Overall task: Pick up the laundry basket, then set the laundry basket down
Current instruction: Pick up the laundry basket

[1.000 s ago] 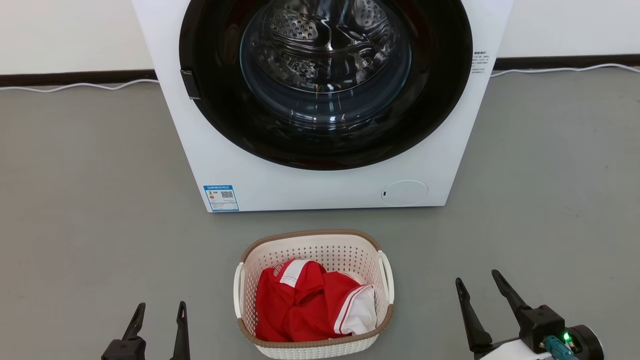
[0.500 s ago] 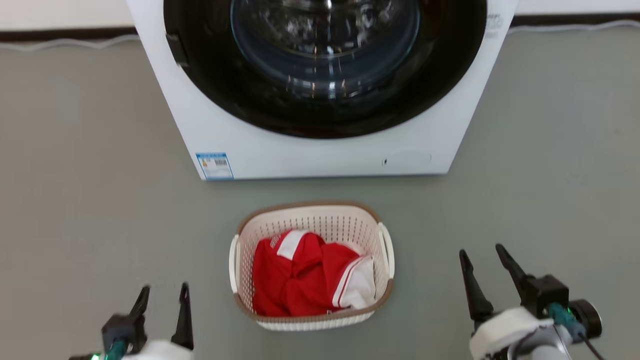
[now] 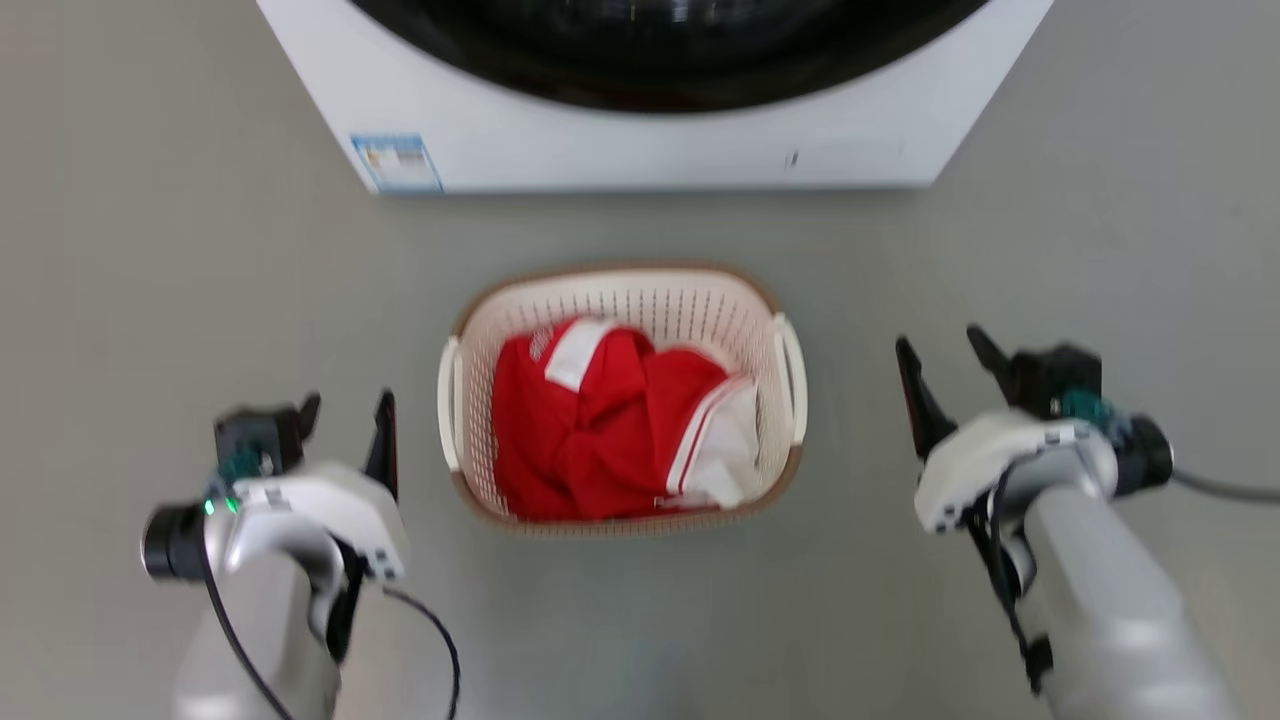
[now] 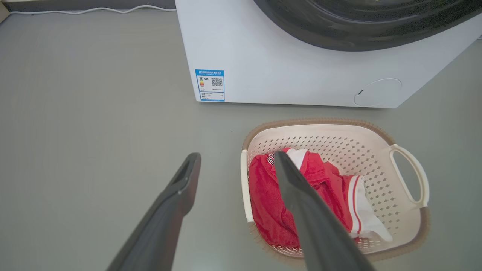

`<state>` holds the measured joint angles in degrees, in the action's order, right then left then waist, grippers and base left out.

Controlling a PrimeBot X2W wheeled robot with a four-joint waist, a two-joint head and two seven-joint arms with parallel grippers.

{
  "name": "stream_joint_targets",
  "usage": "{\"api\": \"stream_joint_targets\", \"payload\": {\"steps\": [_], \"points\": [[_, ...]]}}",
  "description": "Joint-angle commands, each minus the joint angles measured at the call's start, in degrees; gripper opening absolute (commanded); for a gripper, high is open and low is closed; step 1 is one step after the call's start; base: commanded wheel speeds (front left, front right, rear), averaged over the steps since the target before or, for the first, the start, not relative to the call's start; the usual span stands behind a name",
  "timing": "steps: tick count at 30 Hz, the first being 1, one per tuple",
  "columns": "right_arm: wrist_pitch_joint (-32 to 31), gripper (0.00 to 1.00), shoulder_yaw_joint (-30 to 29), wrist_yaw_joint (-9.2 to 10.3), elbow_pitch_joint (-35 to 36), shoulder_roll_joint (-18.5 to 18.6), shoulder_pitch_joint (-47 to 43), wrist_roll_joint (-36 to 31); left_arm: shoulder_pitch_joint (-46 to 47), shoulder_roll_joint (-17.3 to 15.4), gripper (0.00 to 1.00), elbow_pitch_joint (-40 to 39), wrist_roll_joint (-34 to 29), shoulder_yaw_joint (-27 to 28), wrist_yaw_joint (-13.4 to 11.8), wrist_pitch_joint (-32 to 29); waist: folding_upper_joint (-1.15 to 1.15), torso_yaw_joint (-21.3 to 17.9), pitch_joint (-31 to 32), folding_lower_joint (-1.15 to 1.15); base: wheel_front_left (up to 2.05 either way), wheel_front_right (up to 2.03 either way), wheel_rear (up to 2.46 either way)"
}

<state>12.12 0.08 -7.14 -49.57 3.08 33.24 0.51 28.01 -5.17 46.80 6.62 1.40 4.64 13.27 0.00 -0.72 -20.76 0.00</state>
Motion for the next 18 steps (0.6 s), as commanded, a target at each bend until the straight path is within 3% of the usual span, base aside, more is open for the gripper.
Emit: {"api": "stream_joint_targets", "payload": {"steps": [1, 9, 18], "points": [[-0.3, 1.0, 1.2, -0.35, 0.2, -0.2, 1.3, -0.4, 1.9, -1.7, 1.0, -0.2, 0.5, 1.4, 0.3, 0.0, 0.0, 0.5, -4.5, 0.0, 0.0, 0.0, 0.0], [-1.5, 1.0, 1.6, -0.35, -7.7, -0.2, 11.2, -0.8, 13.4, -3.1, 1.0, 10.0, 1.1, 0.2, 1.3, 0.4, 0.0, 1.0, -13.7, 0.0, 0.0, 0.0, 0.0], [-0.7, 1.0, 3.2, -0.35, -14.7, -0.2, 15.4, -0.2, 20.0, -2.0, 1.0, 16.3, 1.6, -1.3, 1.8, 1.5, 0.0, 2.8, -18.1, 0.0, 0.0, 0.0, 0.0]]}}
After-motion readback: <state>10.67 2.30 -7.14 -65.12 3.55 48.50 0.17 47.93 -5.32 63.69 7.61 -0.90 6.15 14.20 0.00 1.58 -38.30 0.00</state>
